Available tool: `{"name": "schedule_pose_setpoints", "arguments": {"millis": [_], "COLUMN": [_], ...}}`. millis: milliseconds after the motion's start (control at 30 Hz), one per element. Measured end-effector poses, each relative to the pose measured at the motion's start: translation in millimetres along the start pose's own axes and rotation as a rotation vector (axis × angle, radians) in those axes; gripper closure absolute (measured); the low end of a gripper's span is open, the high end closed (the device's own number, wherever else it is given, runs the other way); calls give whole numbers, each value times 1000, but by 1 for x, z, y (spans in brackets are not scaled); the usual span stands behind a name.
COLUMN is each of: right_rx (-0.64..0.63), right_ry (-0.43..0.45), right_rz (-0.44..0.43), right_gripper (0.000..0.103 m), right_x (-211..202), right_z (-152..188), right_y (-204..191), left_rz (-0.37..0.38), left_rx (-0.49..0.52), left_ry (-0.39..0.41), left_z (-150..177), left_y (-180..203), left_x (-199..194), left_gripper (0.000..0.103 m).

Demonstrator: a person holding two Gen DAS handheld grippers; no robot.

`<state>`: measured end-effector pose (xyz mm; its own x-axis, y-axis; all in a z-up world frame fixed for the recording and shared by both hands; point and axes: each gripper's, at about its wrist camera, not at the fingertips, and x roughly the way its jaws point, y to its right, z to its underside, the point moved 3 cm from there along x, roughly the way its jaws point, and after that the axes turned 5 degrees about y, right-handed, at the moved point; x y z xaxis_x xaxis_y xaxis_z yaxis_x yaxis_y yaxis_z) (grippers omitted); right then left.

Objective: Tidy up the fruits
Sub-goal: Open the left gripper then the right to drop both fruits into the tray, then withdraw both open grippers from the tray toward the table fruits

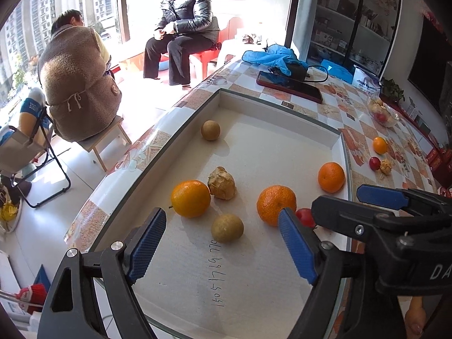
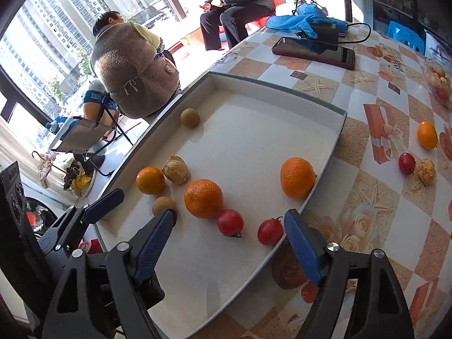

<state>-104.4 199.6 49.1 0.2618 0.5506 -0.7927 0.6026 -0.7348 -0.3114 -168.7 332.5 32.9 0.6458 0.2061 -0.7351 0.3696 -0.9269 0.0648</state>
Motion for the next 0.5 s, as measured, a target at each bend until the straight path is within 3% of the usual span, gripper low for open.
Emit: {"name": "schedule_pose_setpoints", "arguments": {"millis": [133,167,200,500], "right_rx": [-4,0,11,144], "right_ry": [18,24,30,138], "right_rz": [19,33,41,130], "right_gripper": [15,11,0,0], "right_x": [-13,-16,-19,-76], "right_z": [-5,-6,-9,-39], "right_y": [7,11,16,86], "left_rz": [12,12,10,25], "left_rx": [-7,-1,7,78], "left_ry": [-13,-7,2,129], "left_z": [-5,-7,-10,-68], "left_y": [2,3,5,22], "left_x": [-2,-4,-7,-45], "left_gripper": [19,19,19,18]}}
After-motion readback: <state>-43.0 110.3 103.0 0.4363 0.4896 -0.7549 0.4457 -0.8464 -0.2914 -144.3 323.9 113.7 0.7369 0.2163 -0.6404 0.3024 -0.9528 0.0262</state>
